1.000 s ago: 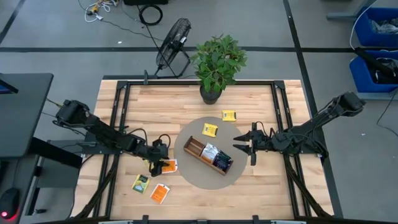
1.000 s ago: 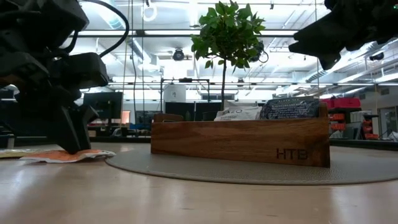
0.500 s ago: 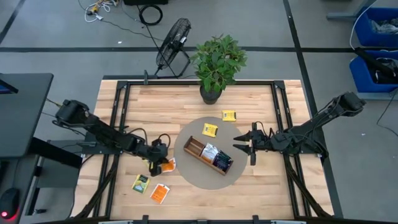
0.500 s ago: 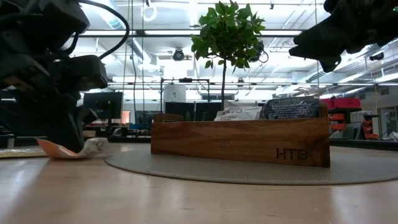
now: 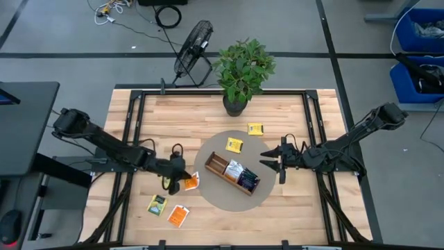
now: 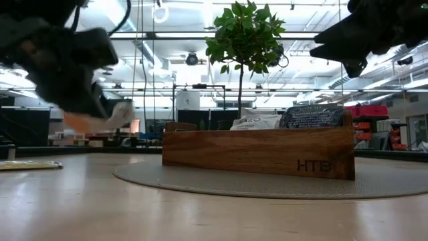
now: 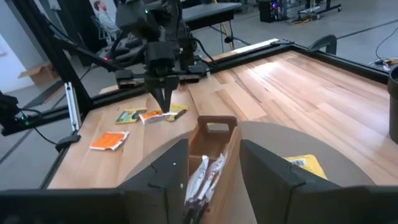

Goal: Pick & Place Tea
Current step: Put the orange tea bag into the middle section of the wooden organizer

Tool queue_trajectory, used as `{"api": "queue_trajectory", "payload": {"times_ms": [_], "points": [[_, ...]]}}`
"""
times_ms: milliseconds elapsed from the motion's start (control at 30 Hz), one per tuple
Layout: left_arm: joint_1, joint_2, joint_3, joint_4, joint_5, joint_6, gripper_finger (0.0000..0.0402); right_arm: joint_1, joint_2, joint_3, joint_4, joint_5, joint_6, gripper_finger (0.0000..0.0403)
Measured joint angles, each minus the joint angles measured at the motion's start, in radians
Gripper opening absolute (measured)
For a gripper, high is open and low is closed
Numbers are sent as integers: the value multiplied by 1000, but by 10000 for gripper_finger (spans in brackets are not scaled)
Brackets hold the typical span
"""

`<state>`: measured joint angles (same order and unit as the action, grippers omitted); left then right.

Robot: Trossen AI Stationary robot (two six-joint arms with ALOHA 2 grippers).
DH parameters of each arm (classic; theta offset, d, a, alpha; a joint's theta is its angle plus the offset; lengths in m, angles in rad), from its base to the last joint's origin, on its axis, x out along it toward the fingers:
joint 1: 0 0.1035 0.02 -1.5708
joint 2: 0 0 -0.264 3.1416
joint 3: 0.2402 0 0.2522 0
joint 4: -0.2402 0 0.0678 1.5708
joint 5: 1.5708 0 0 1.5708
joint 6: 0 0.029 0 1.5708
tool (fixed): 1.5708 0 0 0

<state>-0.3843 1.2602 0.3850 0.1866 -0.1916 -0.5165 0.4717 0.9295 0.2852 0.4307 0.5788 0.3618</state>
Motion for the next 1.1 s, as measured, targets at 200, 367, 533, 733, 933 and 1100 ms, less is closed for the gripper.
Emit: {"api": "queue_trajectory", "payload": {"times_ms": [200,367,533,733,933,1100], "points": [[0,-60,1,116,-80,92,2,0,0,0,42,8,-3,153],[0,-78,1,190,-148,175,2,-3,0,1,82,8,21,153],[1,-78,1,231,-293,259,2,-29,0,1,101,8,55,153],[23,-78,1,316,-404,342,2,-67,0,1,111,7,67,153],[92,-78,2,380,-451,372,2,-100,32,49,107,-19,-30,153],[148,-78,2,383,-492,375,2,-139,119,142,98,4,-84,168]]}}
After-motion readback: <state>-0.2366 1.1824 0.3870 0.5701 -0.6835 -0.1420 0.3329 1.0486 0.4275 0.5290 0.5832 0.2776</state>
